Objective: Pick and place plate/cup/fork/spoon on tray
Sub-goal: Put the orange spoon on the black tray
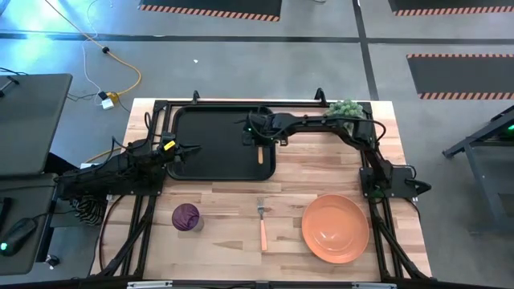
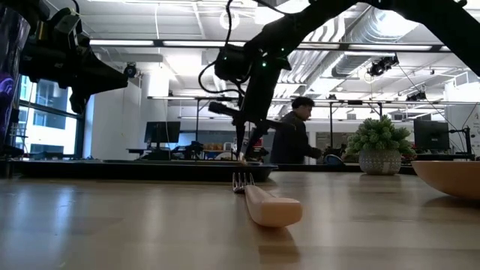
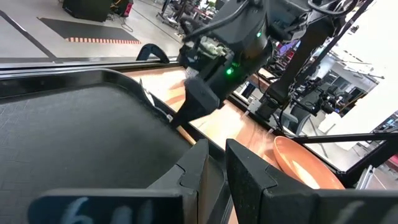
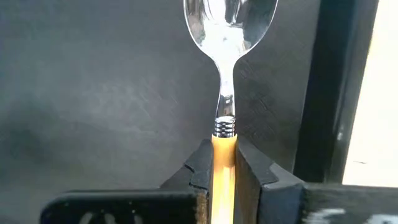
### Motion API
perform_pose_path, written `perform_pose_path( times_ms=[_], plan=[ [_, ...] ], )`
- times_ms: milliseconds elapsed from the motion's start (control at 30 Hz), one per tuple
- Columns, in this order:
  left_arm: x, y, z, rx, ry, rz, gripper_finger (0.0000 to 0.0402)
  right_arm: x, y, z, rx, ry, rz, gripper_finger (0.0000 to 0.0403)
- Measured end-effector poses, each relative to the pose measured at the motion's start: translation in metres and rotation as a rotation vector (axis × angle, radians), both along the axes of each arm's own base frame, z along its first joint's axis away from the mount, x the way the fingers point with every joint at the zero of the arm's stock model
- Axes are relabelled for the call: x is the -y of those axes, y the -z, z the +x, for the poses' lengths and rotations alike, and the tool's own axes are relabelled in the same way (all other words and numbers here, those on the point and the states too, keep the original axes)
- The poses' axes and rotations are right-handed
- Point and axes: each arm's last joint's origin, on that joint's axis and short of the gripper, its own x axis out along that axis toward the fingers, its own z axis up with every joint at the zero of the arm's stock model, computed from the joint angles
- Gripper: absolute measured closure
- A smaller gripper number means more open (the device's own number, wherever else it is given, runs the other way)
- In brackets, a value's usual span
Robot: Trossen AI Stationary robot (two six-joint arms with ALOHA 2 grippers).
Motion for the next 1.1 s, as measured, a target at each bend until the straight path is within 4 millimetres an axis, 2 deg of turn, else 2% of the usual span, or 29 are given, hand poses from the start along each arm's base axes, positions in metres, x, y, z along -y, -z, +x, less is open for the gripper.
perform_pose_path(
  times_ms=[533, 1100],
  plan=[
    [0.0, 0.0, 0.0, -0.005, 0.002, 0.014, 0.0355, -0.001, 0.009, -0.007, -0.052, 0.032, 0.029, 0.0382],
    [0.0, 0.0, 0.0, -0.007, 0.002, 0.017, 0.0355, 0.001, 0.016, -0.005, -0.045, 0.02, 0.044, 0.0382]
  ],
)
